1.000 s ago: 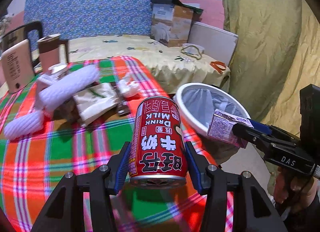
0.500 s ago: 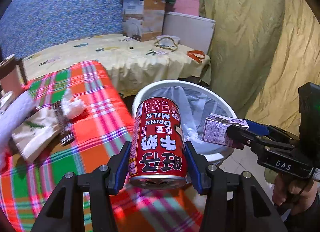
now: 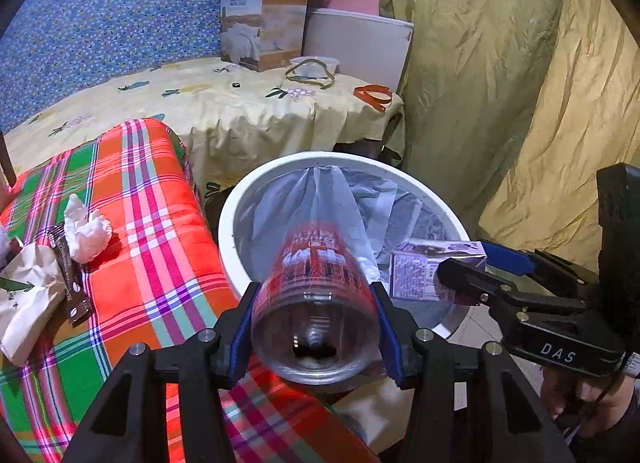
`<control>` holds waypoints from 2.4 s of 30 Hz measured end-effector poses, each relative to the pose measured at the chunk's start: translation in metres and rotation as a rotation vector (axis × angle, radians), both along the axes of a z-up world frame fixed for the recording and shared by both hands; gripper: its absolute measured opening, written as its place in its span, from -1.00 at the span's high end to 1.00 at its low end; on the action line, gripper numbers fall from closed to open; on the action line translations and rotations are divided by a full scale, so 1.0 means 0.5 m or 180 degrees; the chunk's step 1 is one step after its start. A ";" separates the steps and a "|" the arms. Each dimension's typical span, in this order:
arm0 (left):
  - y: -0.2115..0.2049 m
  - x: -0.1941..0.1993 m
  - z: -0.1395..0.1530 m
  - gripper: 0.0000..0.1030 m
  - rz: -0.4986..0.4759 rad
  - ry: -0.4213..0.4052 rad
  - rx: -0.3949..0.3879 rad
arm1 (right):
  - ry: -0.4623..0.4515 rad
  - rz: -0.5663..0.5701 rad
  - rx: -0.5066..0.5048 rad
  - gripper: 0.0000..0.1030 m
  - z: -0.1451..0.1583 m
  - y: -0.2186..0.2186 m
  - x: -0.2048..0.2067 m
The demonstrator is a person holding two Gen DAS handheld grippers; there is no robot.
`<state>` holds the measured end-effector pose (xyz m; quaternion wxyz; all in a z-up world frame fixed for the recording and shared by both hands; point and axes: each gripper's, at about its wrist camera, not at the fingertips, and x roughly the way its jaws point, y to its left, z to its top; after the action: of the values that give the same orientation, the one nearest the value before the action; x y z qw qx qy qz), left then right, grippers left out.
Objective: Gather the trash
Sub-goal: 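Carry carton and can over the bin and open both grippers, then move both tools back toward the foam nets on the cloth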
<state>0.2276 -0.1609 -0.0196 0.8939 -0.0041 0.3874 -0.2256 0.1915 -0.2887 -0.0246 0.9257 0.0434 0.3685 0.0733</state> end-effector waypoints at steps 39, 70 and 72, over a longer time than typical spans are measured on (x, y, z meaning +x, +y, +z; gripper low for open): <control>0.231 -0.228 0.075 -0.03 0.0777 -0.0288 -0.0207 | -0.0276 0.0455 0.0102 -0.23 0.082 0.124 -0.124; 0.417 -0.275 0.046 -0.03 0.1448 -0.0242 -0.0163 | -0.0123 0.1030 0.0108 -0.23 0.062 0.265 -0.118; 0.429 -0.263 0.047 -0.03 0.1483 -0.0252 -0.0145 | -0.0112 0.1050 0.0107 -0.23 0.060 0.270 -0.114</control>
<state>0.0963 0.0536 0.0037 0.9360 -0.1046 0.3355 -0.0219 0.1345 -0.1537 0.0054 0.9066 -0.0034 0.3531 0.2311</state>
